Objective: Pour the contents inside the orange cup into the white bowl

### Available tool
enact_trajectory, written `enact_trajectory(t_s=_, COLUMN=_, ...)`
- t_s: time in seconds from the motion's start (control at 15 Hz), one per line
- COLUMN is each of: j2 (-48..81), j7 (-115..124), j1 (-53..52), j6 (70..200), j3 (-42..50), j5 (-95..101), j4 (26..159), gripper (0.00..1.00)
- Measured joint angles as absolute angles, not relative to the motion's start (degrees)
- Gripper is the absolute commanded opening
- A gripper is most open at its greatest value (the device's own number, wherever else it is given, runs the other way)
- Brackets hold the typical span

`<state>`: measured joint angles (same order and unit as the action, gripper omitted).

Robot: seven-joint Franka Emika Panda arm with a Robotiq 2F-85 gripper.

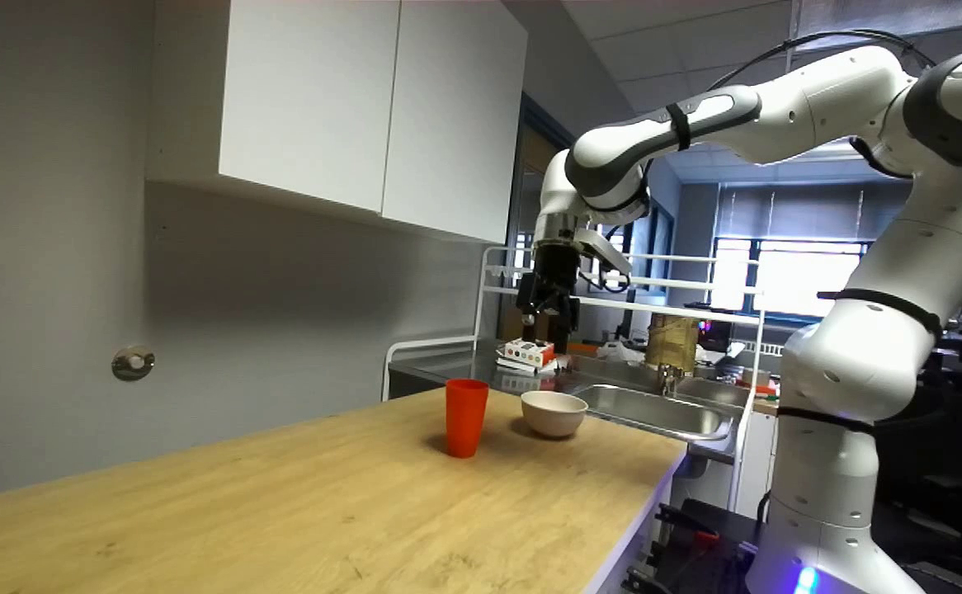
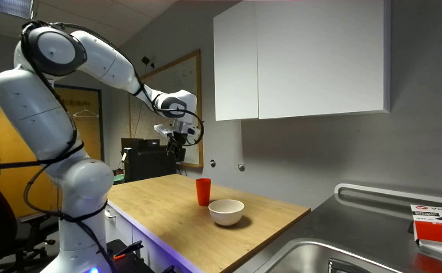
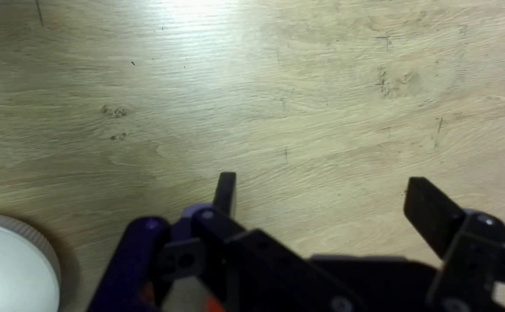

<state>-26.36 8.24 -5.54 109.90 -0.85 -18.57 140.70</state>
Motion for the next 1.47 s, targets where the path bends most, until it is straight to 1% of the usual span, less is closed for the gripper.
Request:
enact_trajectory(t_s=1.07, j2=-26.3, j7=8.2, j1=-5.3, j6=110.0, j3=-0.9, j5=-18.6, j4=140.8, gripper=1.0)
enact_trajectory(t_s=1.47, j2=-24.7, j7=8.2, j1=-5.0, j6=115.5, j3=-1.7, j5=-18.6, j4=140.8, gripper=1.0)
